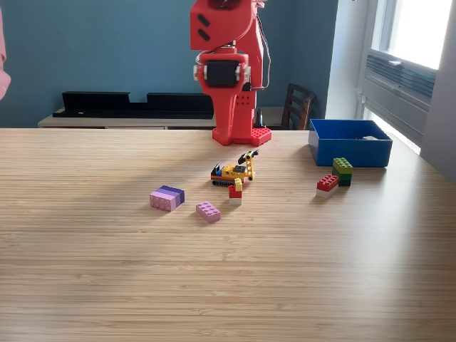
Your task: Grasp a lego block and put it in the bin.
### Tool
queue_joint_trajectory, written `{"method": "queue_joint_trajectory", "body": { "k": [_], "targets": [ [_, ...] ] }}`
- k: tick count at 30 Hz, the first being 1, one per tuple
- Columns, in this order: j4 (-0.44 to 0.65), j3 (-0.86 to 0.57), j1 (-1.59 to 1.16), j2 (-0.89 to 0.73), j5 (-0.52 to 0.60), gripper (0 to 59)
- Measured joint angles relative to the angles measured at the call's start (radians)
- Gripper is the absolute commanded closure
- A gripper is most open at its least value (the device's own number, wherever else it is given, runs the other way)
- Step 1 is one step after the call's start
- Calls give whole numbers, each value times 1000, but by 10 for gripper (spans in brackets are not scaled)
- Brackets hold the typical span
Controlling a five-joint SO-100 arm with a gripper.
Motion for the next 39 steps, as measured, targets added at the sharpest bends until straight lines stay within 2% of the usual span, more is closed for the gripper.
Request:
{"method": "queue_joint_trajectory", "body": {
  "k": [8,15,20,25,27,32,39],
  "targets": [
    [-169,132,265,6,104,585],
    [-273,204,331,8,161,584],
    [-279,204,318,8,161,470],
    [-279,249,261,8,161,329],
    [-279,270,233,8,161,296],
    [-279,302,186,8,140,263],
    [-279,302,190,8,103,254]
  ]
}}
